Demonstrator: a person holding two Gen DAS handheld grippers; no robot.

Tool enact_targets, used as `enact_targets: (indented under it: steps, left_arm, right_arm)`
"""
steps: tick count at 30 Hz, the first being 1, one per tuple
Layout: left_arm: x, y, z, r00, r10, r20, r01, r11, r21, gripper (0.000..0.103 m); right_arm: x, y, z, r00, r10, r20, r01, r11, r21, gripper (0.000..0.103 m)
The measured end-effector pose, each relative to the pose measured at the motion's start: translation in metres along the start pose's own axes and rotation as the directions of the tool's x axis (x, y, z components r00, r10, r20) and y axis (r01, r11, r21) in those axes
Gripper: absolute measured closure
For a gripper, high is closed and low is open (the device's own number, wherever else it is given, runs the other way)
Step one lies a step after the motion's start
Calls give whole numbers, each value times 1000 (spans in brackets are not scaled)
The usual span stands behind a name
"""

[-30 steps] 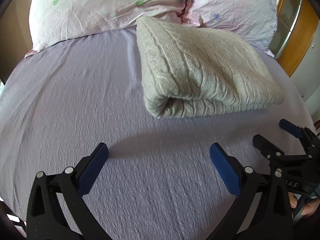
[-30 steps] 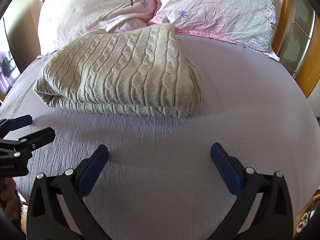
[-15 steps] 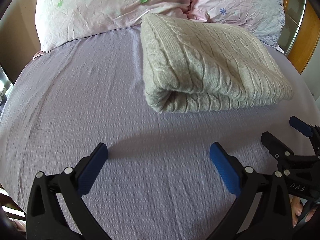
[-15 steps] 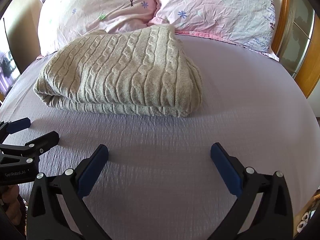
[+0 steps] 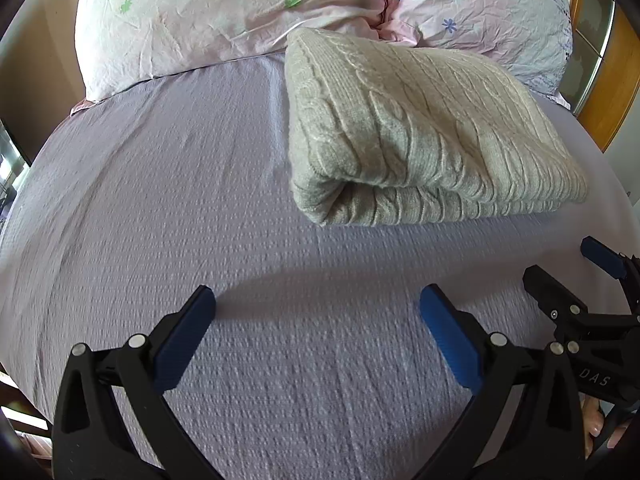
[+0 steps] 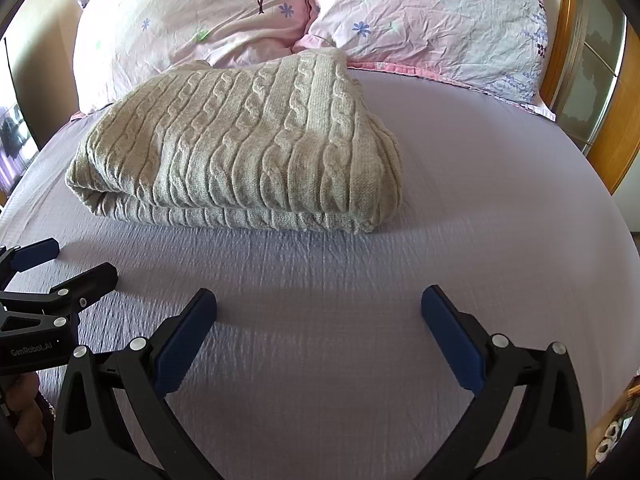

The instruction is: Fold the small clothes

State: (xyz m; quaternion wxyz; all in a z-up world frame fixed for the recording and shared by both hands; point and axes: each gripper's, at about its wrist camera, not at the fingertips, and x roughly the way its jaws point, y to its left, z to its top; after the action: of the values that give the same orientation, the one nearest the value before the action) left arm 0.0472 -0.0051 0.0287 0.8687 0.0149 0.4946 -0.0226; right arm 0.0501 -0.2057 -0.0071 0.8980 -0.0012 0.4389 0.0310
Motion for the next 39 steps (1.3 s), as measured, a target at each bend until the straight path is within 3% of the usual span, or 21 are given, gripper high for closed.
enact_targets:
  steps: [39]
  left_arm:
    - [1, 2, 1, 1000, -2, -7, 2, 1000, 2, 2]
  right_arm:
    - [0, 0, 0, 1000, 0, 1, 0, 1000, -1, 1]
